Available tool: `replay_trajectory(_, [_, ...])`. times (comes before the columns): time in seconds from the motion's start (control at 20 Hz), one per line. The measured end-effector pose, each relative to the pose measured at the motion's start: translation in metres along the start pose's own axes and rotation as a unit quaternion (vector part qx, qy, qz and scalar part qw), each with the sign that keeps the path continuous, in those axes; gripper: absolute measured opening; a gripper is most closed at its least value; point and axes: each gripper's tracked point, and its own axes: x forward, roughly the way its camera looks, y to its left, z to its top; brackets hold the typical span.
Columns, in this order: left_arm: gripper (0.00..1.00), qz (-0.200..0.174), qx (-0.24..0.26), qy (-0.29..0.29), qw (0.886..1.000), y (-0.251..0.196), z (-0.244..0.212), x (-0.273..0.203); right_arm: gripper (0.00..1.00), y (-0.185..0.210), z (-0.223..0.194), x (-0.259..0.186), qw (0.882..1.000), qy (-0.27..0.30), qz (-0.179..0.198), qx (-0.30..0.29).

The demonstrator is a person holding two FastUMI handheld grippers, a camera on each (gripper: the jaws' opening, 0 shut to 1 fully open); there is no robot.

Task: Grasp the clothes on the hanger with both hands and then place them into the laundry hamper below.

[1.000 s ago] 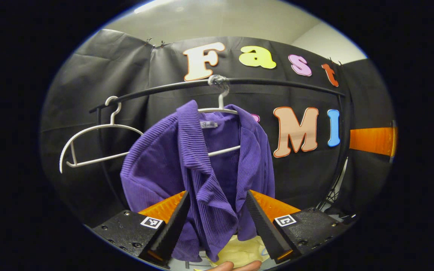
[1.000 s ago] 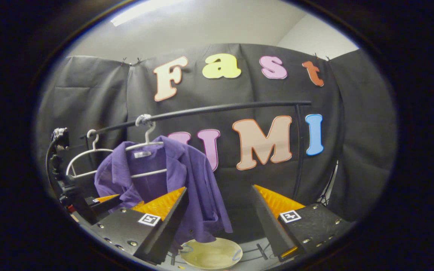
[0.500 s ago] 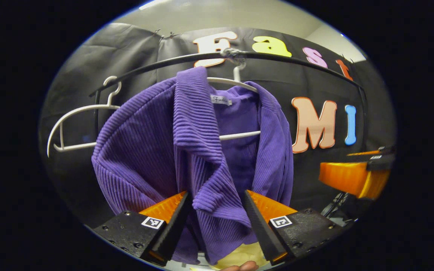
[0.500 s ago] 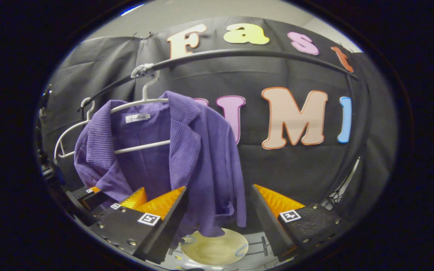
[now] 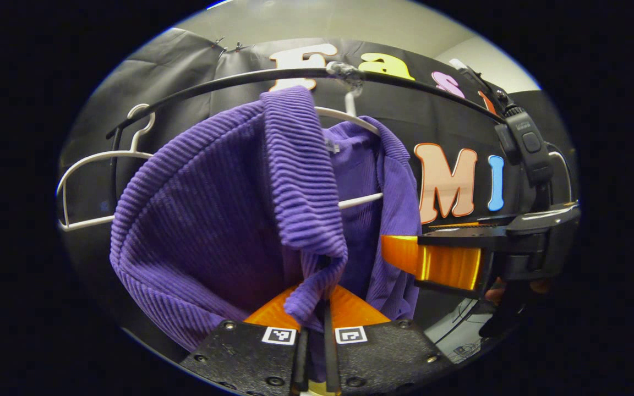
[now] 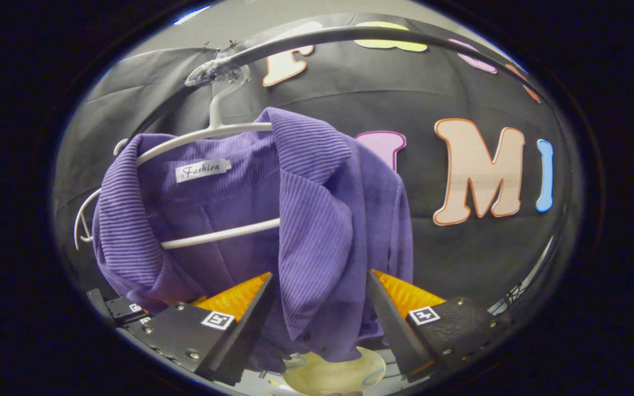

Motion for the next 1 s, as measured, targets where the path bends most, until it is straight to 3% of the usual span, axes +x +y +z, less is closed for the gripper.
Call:
replay_trajectory(0.05, [0.12, 0.002, 0.003, 0.003, 1.0, 0.002, -0.001, -0.001, 1.0, 0.001, 0.001, 0.006, 1.0, -0.001, 0.0, -0.003])
replay_trajectory(0.1, [0.03, -0.001, 0.007, 0.005, 1.0, 0.002, 0.0, -0.002, 1.0, -0.002, 0.003, 0.013, 1.0, -0.005, -0.008, -0.01])
replay_trajectory(0.25, [0.04, -0.013, 0.013, 0.014, 1.0, 0.002, 0.001, -0.016, 1.0, -0.012, 0.005, 0.031, 1.0, 0.003, -0.022, -0.016])
replay_trajectory(0.45, [0.03, -0.026, 0.005, 0.013, 1.0, 0.001, 0.014, -0.039, 0.07, -0.016, 0.007, 0.019, 0.999, 0.006, -0.033, -0.02])
replay_trajectory(0.5, [0.02, -0.028, 0.009, 0.01, 1.0, 0.002, 0.018, -0.046, 0.1, -0.012, 0.008, 0.016, 1.0, 0.005, -0.022, -0.017])
replay_trajectory(0.55, [0.02, -0.031, 0.013, 0.007, 0.999, 0.003, 0.021, -0.052, 0.01, -0.008, 0.007, 0.007, 1.0, 0.01, -0.017, -0.019])
replay_trajectory(0.75, [0.02, -0.039, 0.018, -0.013, 0.999, 0.002, 0.041, -0.088, 0.01, -0.001, 0.009, -0.021, 1.0, 0.018, -0.004, 0.017])
replay_trajectory(1.0, [0.0, -0.025, -0.002, -0.023, 0.999, 0.015, 0.068, -0.125, 0.01, -0.01, 0.033, -0.06, 0.999, -0.008, -0.032, -0.002])
